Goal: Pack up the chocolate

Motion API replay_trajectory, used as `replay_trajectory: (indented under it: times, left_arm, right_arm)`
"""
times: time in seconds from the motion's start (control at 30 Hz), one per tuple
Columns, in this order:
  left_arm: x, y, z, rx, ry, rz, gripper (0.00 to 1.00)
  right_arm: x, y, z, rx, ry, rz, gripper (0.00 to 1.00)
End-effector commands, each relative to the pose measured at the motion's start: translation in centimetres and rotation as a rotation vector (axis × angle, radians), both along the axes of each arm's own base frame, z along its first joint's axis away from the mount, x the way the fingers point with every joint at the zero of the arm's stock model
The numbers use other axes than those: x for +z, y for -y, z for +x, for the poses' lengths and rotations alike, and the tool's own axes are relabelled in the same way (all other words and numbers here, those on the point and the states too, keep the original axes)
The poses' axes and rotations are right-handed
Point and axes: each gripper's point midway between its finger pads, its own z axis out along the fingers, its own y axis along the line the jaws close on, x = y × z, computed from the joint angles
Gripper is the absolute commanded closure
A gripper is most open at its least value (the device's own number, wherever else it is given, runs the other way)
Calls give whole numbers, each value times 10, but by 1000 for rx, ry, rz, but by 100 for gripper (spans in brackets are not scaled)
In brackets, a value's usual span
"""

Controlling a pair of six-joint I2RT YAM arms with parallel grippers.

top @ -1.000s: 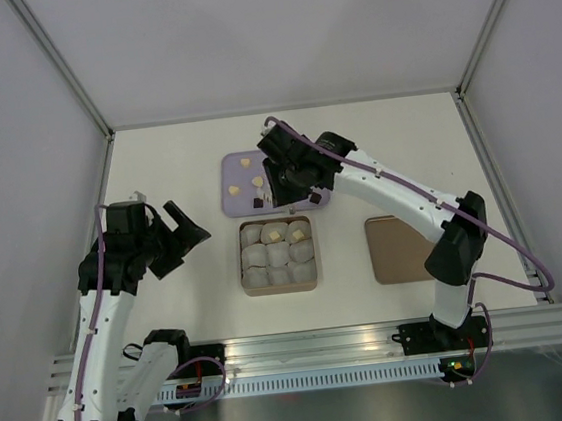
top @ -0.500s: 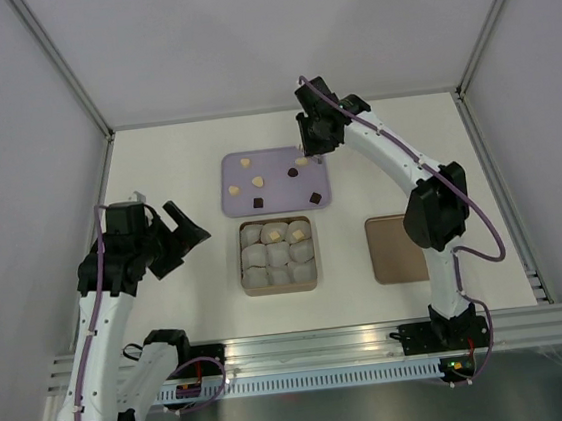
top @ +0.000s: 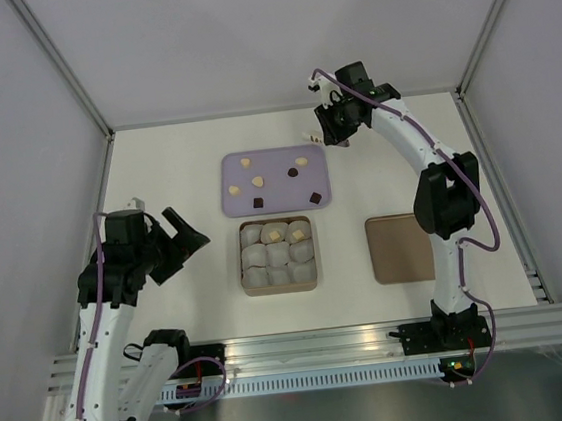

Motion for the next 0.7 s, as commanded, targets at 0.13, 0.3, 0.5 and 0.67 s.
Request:
replay_trajectory:
  times: [0.13,0.3,0.5,0.67]
  left_arm:
    - [8,-9,2,47,53,32,0]
    - [13,-13,4,61,88,45,1]
    - [14,-15,5,70,109,51,0]
    - [11,-15,3,73,106,51,0]
  right_arm:
    - [2,-19,2,281,72,-25,64]
    - [-10,-15,6,307,72,-72,63]
    - [-17,-13,3,328,60,-93,59]
    - [-23,-12,2,331,49,-94,58]
